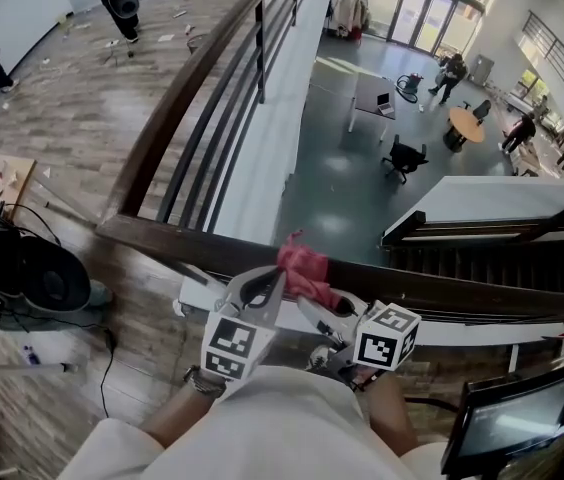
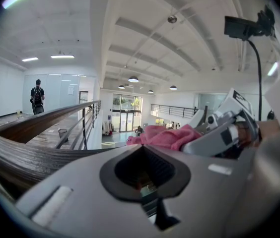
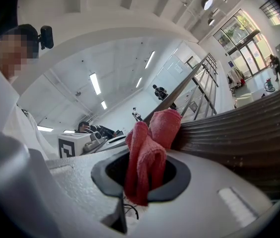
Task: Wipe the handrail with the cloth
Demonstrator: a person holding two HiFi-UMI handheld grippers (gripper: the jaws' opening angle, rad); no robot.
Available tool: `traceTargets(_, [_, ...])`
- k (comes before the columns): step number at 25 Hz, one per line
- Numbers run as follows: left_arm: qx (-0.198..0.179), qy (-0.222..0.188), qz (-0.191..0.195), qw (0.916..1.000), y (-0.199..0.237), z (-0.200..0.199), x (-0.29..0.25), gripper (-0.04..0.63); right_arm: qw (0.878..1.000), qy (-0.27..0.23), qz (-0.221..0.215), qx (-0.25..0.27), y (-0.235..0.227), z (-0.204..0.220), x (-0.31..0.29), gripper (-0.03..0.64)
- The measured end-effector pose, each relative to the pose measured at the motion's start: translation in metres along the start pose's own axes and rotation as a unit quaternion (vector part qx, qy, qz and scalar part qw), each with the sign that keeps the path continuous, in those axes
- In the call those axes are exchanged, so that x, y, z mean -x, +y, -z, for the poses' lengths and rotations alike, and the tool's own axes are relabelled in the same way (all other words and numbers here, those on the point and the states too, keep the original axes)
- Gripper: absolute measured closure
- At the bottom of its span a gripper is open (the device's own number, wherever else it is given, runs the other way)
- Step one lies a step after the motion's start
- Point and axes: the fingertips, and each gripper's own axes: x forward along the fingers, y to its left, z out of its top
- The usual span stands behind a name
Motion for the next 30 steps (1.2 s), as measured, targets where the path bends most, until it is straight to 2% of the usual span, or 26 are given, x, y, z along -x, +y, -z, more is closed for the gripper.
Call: traceTargets(30, [0.011, -0.006, -0.015, 0.9998, 0.019, -0.005, 0.013, 0.591, 1.0, 0.012, -0.012, 0.003, 0.012, -0.005, -0.019, 0.555])
